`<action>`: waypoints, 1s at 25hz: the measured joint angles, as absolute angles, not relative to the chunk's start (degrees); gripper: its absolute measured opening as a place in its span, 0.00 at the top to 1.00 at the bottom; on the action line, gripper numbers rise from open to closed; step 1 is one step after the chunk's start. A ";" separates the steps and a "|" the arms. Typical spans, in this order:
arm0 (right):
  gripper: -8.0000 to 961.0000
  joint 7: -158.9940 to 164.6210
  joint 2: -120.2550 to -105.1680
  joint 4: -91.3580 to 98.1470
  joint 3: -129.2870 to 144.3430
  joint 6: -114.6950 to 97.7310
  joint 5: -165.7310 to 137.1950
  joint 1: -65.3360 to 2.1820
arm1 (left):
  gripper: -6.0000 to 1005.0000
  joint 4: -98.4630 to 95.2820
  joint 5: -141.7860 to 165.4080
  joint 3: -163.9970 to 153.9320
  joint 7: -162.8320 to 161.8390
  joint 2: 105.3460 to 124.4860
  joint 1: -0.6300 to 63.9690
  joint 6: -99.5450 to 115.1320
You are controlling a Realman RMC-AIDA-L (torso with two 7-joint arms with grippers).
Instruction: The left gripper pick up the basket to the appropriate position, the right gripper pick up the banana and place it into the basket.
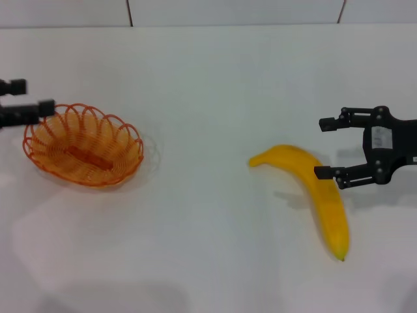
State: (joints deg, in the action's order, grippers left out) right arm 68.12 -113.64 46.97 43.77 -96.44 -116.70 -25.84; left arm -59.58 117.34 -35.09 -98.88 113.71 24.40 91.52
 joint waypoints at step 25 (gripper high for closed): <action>0.08 68.15 -114.07 47.03 43.77 -96.11 -117.07 -25.84 | 0.08 -53.20 138.56 -35.79 -110.67 111.33 32.28 77.68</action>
State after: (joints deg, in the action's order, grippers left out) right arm 68.15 -114.07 47.03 43.77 -96.11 -117.07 -25.84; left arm -53.20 138.56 -35.79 -110.67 111.33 32.28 77.68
